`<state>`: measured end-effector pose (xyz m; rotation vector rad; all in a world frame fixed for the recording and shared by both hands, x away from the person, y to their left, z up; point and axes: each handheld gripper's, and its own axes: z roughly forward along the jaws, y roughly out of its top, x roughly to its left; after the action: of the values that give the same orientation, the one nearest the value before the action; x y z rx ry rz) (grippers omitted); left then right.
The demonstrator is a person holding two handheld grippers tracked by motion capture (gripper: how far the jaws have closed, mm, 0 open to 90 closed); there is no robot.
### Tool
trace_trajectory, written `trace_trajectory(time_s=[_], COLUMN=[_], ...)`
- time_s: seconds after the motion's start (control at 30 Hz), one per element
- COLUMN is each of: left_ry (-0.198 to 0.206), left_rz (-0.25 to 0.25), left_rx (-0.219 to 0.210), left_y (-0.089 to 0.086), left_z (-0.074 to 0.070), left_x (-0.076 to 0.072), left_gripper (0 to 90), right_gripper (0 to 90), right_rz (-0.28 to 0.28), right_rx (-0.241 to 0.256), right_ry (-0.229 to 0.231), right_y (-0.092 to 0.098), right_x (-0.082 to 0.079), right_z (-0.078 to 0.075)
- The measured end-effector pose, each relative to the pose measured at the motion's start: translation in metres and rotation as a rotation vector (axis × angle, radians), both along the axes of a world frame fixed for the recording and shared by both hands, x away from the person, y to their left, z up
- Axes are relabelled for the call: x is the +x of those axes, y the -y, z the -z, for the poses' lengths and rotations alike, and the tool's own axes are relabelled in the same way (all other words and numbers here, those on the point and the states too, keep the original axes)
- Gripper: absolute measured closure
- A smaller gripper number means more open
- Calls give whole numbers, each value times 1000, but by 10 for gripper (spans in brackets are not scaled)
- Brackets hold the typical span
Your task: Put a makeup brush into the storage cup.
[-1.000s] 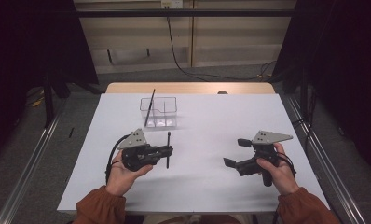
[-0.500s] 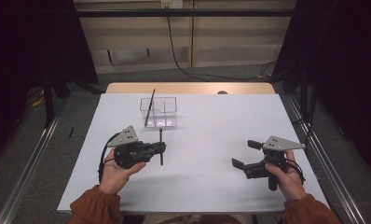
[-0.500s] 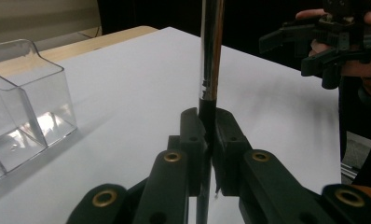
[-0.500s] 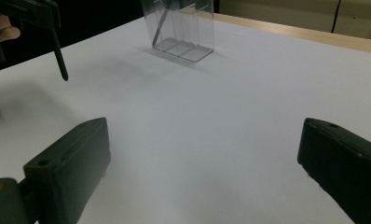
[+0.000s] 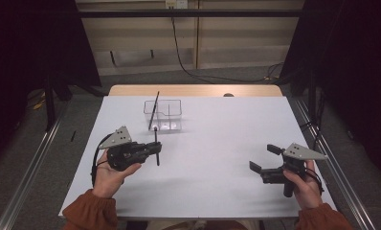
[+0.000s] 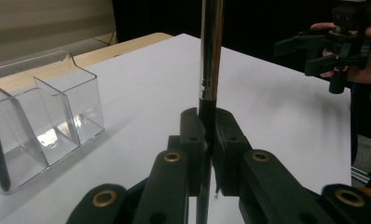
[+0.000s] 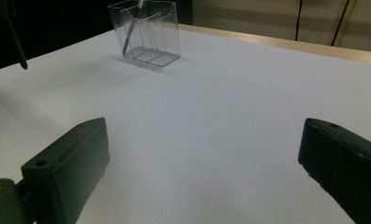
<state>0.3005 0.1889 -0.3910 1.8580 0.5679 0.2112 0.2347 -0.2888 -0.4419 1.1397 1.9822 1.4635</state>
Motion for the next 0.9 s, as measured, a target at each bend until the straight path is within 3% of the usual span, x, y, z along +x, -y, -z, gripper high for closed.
trace_trajectory(time_s=[0.37,0.57,0.9], left_ry=[10,14,15], left_rz=[-31,-59,-108], left_rx=[-4,-8,-7], left_y=[-12,-20,-28], left_z=[-7,-13,-20], left_x=[4,10,28], left_gripper=[839,839,839], right_gripper=[2,1,0], right_rz=[39,71,62], right_rx=[8,44,28], right_ry=[53,65,67], right_y=[6,12,9], right_x=[-10,-13,-15], right_z=[5,9,10])
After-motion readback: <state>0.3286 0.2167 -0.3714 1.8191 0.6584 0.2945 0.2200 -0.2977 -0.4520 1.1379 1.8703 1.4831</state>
